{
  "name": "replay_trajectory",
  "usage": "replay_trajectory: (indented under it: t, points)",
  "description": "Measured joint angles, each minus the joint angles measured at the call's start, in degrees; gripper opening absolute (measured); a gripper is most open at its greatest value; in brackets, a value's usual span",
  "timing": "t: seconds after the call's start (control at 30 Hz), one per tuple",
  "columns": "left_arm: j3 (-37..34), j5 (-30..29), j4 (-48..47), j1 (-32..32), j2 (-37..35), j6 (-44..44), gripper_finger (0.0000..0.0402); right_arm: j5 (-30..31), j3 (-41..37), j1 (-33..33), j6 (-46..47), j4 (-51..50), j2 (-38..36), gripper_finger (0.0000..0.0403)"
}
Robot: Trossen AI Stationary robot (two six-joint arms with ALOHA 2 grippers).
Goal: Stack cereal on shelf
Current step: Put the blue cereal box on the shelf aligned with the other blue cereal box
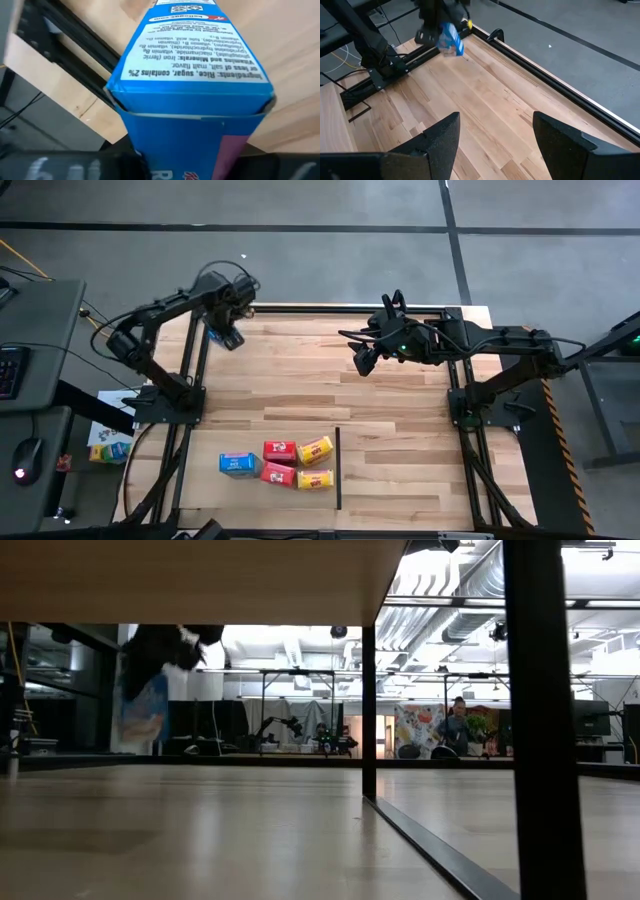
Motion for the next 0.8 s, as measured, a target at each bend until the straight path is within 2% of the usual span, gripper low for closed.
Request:
replay_trajectory:
  t: [0.2,0.33,0.47,0.57,0.67,0.8]
  points:
    - [16.2,5.3,-6.2,-1.2,-2.9,-3.1,0.0104,0.0,0.0,0.0,-0.1,0.0,0.2,0.0243]
    - [29.8,11.1,-8.4,-5.4,-3.9,-4.5,0.0099,-0.1,0.0,0.0,0.0,0.0,0.7,0.0243]
    - [41.5,24.9,-8.9,-13.7,-5.5,-8.3,0.0088,0.2,0.1,-0.6,1.5,0.0,0.6,0.0243]
    - [50.1,31.6,-8.9,-20.9,-5.1,-14.5,0.0086,0.0,0.0,-0.9,1.1,0.0,0.6,0.0243]
    - [57.7,34.7,-8.6,-28.1,-5.4,-19.8,0.0089,-0.7,0.1,-1.3,0.2,0.0,0.6,0.0243]
    - [64.6,34.9,-8.6,-39.6,-5.1,-29.3,0.0091,-1.1,0.0,-1.5,0.0,0.0,0.6,0.0243]
